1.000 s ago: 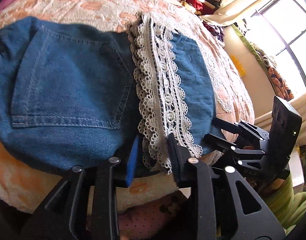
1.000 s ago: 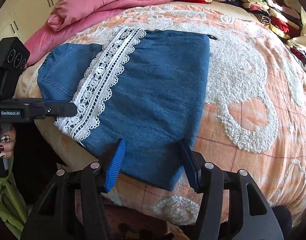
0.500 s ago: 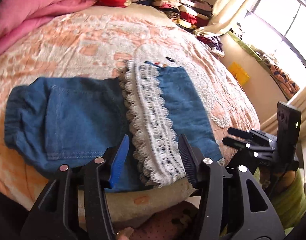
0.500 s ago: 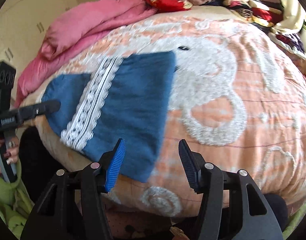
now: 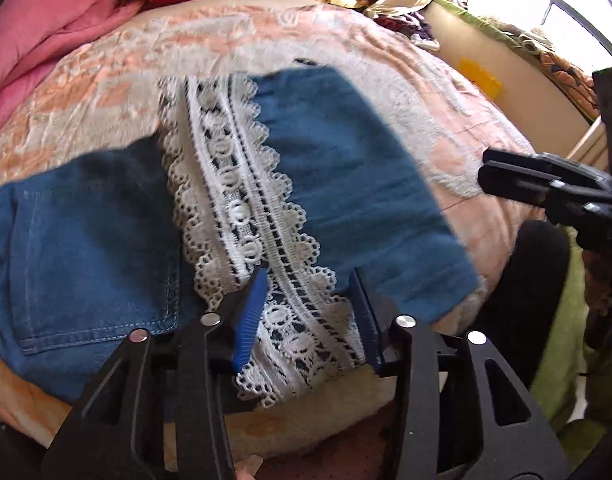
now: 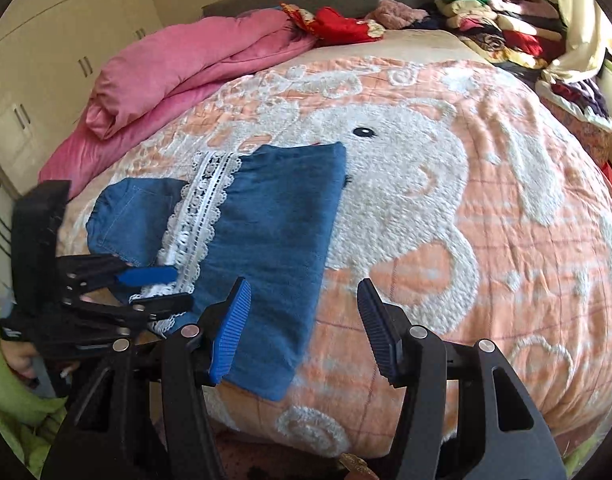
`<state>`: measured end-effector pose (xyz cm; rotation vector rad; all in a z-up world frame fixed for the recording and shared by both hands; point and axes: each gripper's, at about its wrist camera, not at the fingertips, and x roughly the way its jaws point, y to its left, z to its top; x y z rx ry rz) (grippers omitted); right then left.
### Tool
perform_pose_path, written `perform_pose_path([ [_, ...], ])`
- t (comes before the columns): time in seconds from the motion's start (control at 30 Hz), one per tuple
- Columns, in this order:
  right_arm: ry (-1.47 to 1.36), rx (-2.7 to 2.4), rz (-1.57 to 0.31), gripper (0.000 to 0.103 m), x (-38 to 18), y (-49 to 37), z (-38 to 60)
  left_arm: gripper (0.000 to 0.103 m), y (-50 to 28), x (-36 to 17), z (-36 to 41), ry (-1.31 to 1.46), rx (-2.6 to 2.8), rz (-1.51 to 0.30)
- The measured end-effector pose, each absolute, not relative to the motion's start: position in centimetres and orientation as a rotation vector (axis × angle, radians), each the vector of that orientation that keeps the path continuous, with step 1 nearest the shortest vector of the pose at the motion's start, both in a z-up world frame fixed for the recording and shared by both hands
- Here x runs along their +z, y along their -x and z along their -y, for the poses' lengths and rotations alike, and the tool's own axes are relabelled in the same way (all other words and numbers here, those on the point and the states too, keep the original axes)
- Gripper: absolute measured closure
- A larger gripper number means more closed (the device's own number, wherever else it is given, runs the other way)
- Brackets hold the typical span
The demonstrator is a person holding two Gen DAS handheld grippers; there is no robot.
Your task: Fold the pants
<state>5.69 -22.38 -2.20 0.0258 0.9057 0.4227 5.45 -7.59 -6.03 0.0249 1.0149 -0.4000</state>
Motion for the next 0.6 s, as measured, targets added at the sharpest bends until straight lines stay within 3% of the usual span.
perform_pose_path([
  [0.6,0.185,0.445,-1.022,0.049,-6.8,-15.8,14.6,0.069,-4.8,-6.1,7.4,-0.018,-0.415,-0.996],
])
